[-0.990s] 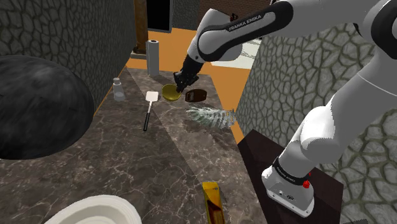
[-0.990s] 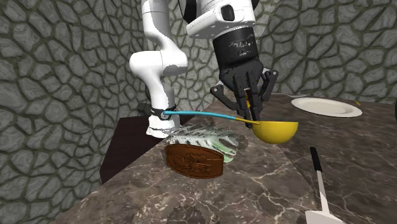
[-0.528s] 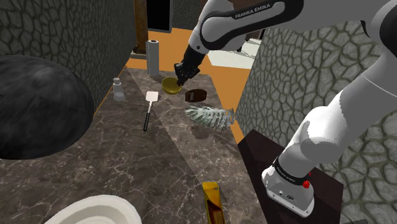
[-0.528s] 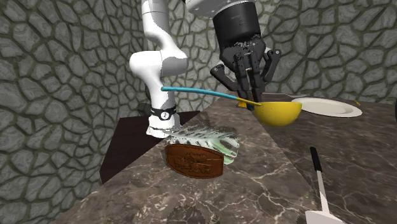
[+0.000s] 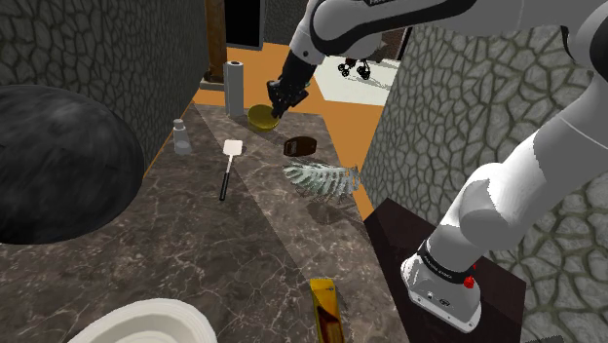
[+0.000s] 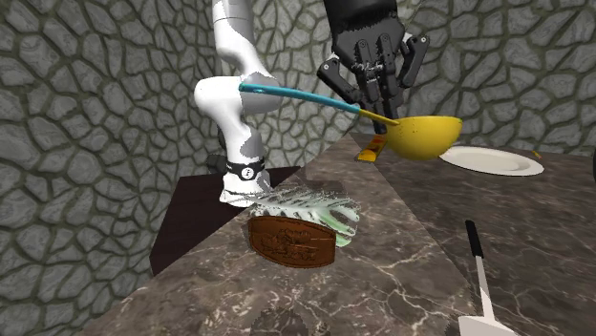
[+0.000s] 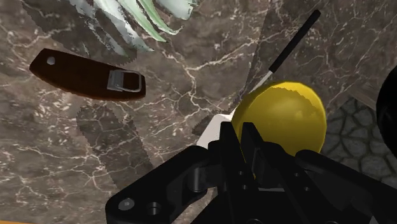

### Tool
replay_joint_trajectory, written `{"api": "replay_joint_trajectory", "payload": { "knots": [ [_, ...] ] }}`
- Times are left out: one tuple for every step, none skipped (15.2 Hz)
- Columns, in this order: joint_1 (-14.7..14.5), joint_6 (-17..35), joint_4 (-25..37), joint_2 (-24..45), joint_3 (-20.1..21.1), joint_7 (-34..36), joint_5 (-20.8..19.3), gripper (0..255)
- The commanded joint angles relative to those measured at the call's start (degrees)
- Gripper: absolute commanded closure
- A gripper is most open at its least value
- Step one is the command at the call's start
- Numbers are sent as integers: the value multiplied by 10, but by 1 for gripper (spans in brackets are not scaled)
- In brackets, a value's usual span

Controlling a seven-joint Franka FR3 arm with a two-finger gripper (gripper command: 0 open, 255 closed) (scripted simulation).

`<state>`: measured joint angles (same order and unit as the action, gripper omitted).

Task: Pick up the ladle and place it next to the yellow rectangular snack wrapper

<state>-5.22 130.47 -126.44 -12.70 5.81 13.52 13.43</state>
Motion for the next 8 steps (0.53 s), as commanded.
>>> {"api": "replay_joint_trajectory", "payload": {
  "knots": [
    [1,-17,11,-6,-1,3,-2,255],
    [1,-25,18,-8,-1,5,-3,255],
    [1,-33,24,-9,-1,6,-4,255],
    [2,-37,27,-10,-1,7,-5,255],
    [-2,-35,12,-25,5,17,-5,255],
    [-7,-33,-3,-41,12,28,-4,255],
    [-11,-32,-18,-56,19,38,-3,255],
    [-15,-32,-31,-71,27,49,-2,255]
  ]
}}
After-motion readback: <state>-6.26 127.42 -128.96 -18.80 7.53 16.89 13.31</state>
